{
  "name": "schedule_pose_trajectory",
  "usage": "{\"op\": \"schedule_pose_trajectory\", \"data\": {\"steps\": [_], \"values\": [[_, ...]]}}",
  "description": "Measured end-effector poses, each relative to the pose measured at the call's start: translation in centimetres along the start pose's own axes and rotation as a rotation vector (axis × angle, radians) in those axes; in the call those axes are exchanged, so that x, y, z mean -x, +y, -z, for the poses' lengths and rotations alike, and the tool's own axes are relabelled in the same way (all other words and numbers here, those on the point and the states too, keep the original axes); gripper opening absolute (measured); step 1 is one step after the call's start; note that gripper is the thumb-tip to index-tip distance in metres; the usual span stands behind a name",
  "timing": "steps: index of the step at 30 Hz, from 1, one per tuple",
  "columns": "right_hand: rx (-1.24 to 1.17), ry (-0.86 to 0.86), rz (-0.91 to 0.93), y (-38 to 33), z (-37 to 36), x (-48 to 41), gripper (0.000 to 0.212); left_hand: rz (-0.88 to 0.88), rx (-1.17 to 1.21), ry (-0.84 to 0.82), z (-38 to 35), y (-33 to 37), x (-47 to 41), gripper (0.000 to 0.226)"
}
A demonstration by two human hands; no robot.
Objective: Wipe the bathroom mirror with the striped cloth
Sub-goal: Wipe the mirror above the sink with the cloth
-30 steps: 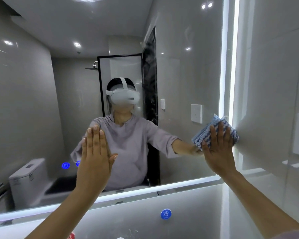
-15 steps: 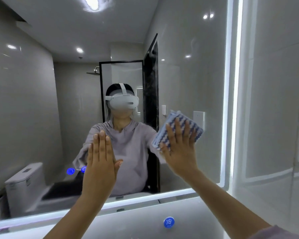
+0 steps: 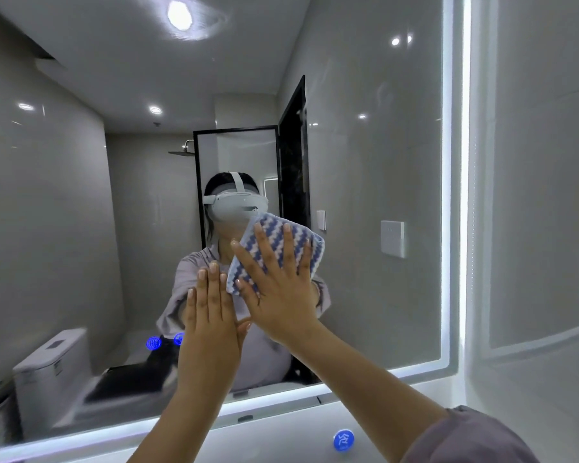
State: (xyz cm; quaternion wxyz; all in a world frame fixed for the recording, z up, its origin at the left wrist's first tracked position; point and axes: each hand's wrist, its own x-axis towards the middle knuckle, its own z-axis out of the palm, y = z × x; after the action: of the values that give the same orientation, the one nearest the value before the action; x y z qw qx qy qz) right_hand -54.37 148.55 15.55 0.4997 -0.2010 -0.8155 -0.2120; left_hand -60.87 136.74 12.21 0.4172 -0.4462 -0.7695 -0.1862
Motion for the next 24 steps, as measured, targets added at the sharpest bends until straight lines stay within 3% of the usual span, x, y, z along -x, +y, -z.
{"op": "schedule_pose_trajectory", "data": {"steps": [16,24], "values": [[0.071,0.022,0.131,3.9,0.4,0.3,0.067,0.008,0.005,-0.010,-0.5,-0.2,0.0,0.079],[0.116,0.023,0.076,9.2,1.1,1.9,0.067,-0.004,0.031,0.019,-1.1,-0.2,0.0,0.075]]}}
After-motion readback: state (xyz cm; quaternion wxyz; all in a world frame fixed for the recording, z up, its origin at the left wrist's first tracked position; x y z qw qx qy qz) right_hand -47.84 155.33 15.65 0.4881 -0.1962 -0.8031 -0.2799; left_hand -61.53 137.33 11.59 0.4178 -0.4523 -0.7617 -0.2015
